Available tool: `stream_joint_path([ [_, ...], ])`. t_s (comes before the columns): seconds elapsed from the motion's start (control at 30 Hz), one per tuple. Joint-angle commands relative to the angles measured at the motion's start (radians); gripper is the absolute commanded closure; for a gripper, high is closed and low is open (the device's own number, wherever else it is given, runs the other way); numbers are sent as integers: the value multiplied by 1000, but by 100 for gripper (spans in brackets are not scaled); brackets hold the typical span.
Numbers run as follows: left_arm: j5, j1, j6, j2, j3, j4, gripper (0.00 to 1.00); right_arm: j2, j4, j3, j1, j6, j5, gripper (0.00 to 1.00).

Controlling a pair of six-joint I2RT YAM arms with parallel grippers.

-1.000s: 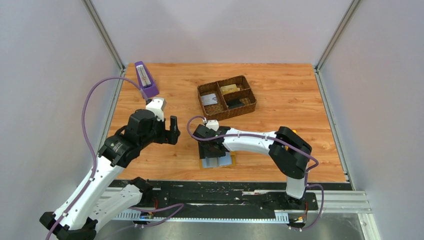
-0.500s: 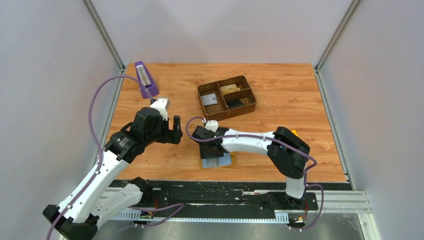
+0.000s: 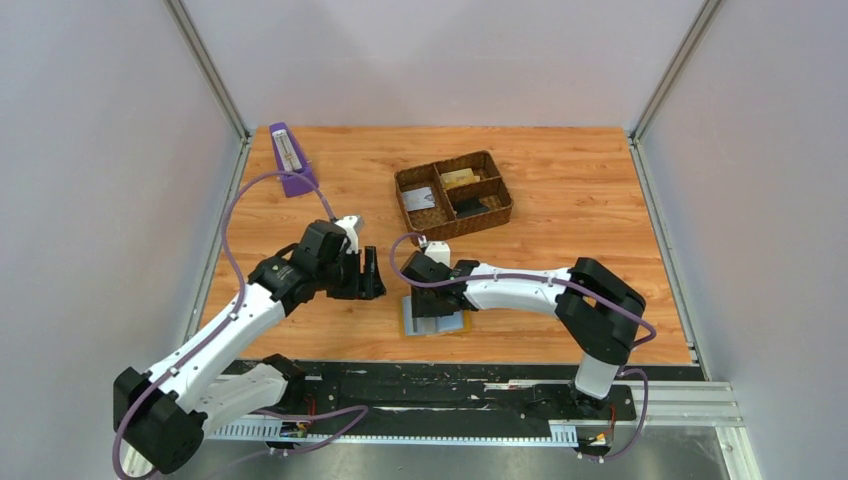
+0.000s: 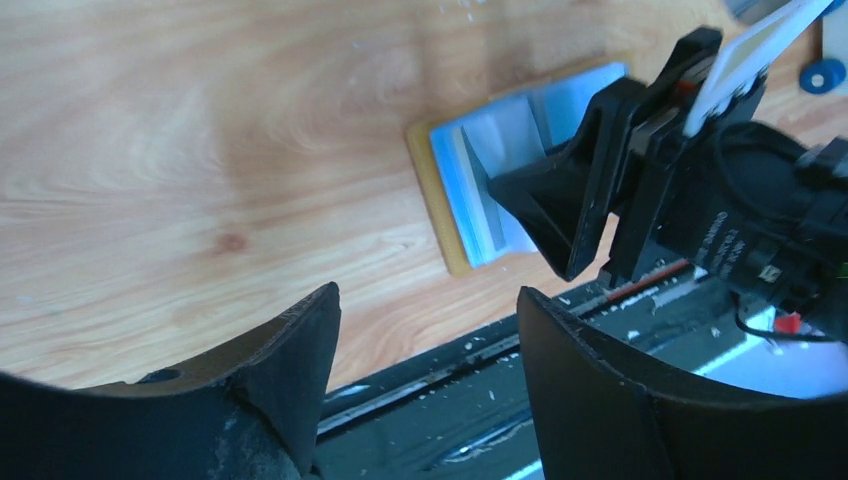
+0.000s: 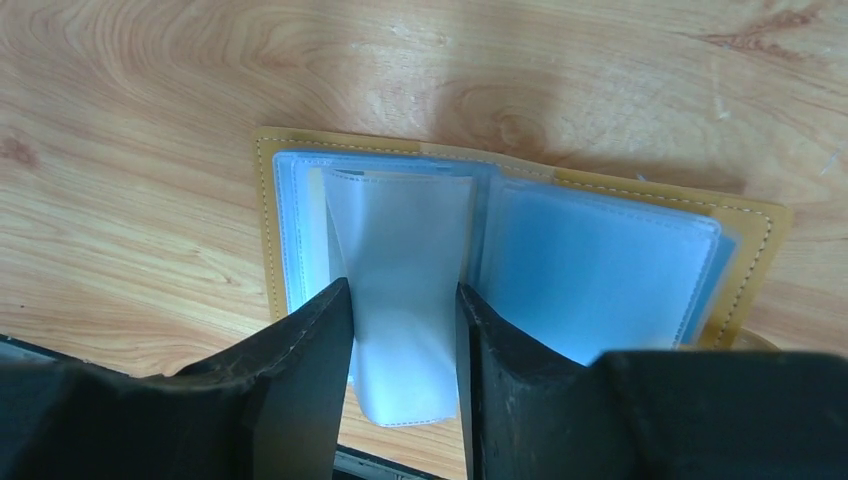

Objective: Take the credit cards out of the card holder
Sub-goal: Remove the credit card from the card holder.

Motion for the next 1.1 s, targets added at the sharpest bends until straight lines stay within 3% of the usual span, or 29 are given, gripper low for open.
stream_joint_path([
  [0.0,161,-1,-82,46,-49,134,30,-69,116,-56,-25,-3,-41,60],
  [0.27,295,-1,-112,174,-132,300,46,-160,288,-209,-70,0,-126,65],
  [0.47,340,-2,-125,286,-171,401,58,-229,521,-369,-135,-8,-276,70],
  [0.7,378,-1,-120,398,-171,487,63,-269,751,-524,-224,3,-437,81],
  [1.07,415,-2,-124,517,-160,579,73,-258,840,-566,-258,3,-511,83],
])
